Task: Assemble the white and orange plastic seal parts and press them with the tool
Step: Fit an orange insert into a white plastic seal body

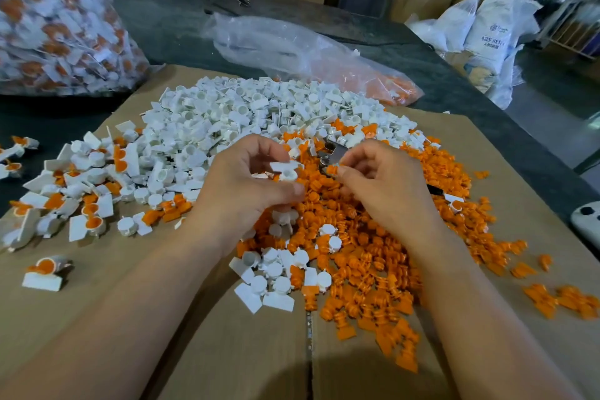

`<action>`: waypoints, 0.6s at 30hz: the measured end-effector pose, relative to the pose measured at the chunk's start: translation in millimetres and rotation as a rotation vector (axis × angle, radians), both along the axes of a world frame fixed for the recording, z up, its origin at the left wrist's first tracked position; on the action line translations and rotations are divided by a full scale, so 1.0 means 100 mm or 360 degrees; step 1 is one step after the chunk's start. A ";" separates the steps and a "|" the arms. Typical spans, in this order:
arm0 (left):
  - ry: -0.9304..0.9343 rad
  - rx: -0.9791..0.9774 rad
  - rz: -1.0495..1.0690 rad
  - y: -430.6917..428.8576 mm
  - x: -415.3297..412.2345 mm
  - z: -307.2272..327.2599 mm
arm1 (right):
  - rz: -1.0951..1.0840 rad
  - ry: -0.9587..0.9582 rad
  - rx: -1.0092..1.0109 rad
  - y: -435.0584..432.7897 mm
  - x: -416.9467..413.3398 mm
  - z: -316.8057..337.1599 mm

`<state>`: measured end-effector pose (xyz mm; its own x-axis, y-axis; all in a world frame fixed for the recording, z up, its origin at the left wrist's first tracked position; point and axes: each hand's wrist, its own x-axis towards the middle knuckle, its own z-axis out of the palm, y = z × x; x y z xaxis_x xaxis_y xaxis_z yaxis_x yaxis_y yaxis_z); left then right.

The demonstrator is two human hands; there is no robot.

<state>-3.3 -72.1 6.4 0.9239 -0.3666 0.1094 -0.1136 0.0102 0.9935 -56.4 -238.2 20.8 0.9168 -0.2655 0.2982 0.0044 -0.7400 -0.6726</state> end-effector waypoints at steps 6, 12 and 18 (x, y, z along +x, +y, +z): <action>0.0043 -0.0033 -0.0025 -0.02 -0.01 -0.01 | 0.0161 -0.0119 0.0230 0.11 -0.03 0.02; 0.0133 -0.0279 -0.0068 -0.03 -0.03 -0.01 | 0.0146 -0.0183 0.0304 0.11 -0.02 0.02; 0.0119 -0.0138 -0.0091 -0.02 -0.03 -0.01 | 0.0194 -0.0237 0.0404 0.15 -0.04 0.03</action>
